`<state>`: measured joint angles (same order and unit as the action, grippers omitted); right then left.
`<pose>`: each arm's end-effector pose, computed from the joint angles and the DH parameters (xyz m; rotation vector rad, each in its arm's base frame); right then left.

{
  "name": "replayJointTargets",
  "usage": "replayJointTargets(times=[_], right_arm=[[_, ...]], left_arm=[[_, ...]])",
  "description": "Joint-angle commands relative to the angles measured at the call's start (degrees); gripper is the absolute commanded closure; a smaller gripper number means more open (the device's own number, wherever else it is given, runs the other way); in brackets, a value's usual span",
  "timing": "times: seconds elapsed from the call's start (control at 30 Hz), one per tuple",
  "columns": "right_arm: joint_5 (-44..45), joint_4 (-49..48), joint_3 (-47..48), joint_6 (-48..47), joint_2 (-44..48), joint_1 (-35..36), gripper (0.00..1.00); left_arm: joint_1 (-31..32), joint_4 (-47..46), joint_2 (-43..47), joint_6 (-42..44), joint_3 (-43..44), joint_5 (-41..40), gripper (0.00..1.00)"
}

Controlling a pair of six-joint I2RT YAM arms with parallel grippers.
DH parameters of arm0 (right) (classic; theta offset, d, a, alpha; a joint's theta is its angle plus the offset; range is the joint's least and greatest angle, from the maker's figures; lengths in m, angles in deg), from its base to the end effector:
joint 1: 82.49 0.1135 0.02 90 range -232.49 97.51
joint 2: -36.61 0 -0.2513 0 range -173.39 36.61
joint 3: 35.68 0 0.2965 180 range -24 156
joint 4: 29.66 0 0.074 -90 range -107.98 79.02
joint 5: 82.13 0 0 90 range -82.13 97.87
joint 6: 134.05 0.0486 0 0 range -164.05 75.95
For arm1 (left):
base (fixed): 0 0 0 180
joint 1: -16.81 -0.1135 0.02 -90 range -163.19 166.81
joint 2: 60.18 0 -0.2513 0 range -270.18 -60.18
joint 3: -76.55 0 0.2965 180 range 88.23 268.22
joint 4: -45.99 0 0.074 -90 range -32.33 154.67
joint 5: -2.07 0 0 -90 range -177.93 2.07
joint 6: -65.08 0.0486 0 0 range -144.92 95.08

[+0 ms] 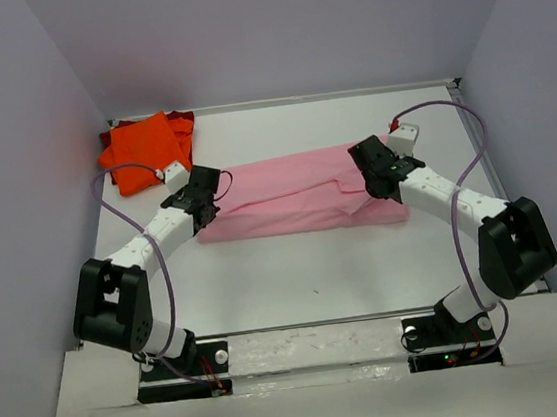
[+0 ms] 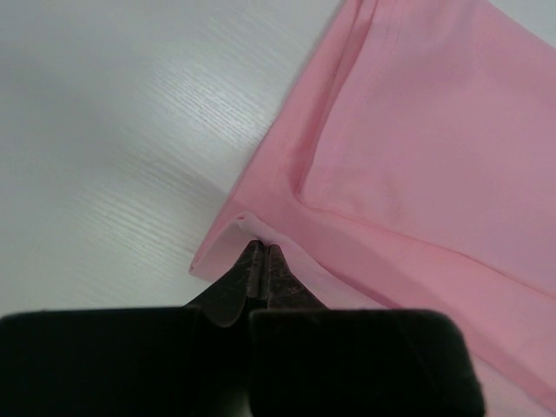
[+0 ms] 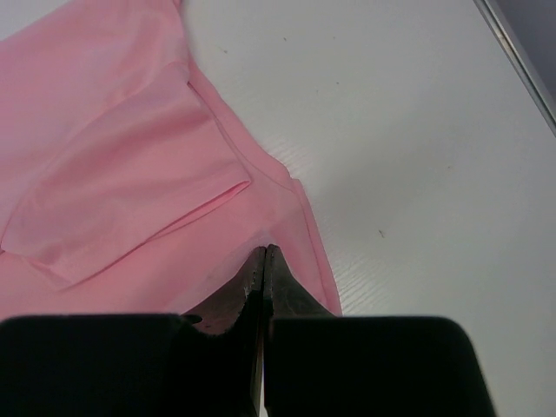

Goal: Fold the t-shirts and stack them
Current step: Fold the tshirt

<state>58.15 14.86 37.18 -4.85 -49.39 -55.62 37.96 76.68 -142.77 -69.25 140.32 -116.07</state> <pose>0.3268 0.1237 0.2080 0.5255 2.1214 -0.5097 0.3292 -0.1028 0.1782 -0.6692 2.2067 0.0260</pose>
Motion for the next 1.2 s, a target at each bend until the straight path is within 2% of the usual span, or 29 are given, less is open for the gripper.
replayJointTargets(times=[0.0, 0.4, 1.17], right_arm=[[-0.01, -4.62, 3.76, -3.25, -2.15, -1.38, 1.0], [-2.64, -6.82, 10.61, -7.73, -6.81, -3.75, 1.0], [-5.89, -10.08, 16.07, -10.81, -18.15, -10.08, 1.0]], left_arm=[[-0.32, -0.9, -1.52, 0.39, 4.41, -1.39, 1.0], [-0.4, 0.68, -8.9, 1.8, 13.11, -2.62, 1.0], [-4.89, -0.9, -16.11, 1.97, 15.75, -0.51, 1.0]])
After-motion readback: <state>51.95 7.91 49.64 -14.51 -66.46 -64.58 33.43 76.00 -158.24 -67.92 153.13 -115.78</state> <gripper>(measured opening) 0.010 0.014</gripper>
